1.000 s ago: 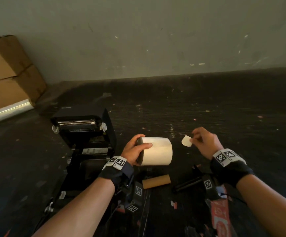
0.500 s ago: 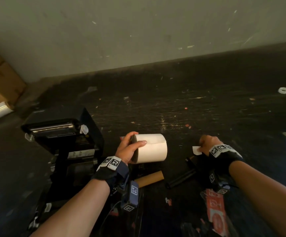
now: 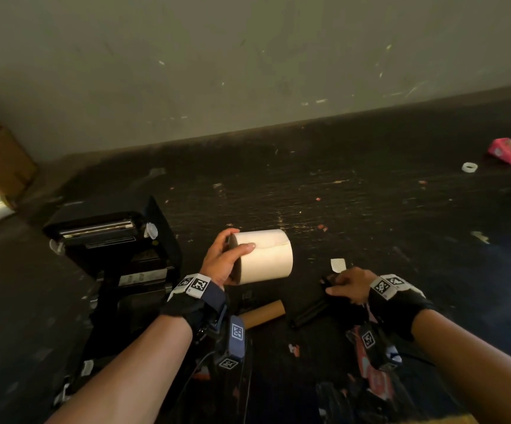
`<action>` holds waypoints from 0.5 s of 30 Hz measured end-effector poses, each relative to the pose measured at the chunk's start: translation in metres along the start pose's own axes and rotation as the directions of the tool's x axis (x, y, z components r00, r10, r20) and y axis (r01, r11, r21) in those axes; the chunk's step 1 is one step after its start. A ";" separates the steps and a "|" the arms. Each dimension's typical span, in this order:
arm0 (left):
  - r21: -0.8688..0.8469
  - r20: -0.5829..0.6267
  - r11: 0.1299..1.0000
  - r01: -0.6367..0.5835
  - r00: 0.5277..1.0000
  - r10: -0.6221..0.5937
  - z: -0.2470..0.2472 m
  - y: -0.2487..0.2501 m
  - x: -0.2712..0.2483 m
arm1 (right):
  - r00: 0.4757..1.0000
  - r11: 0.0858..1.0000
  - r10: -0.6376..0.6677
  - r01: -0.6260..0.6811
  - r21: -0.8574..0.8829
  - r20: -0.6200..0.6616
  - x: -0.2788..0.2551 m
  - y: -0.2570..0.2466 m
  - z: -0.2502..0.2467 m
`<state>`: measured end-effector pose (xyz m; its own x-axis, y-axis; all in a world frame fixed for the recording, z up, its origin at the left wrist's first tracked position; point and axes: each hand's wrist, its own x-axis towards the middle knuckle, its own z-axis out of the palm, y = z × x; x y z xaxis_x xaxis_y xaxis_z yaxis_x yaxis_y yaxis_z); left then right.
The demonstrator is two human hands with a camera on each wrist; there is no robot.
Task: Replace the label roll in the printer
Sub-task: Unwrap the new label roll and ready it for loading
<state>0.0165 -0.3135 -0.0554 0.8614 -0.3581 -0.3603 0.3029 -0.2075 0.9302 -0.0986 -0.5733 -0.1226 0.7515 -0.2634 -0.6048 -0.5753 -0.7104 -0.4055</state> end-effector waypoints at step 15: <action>-0.176 0.003 0.984 -0.010 1.000 0.011 -0.009 0.008 -0.014 | 0.921 0.922 -0.124 0.245 0.301 -0.368 -0.034 0.016 -0.044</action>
<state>0.0102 -0.3016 -0.0422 0.8634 -0.3631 -0.3502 0.3610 -0.0402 0.9317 -0.1190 -0.6040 -0.0785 0.8829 -0.3946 -0.2546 -0.4435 -0.5226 -0.7281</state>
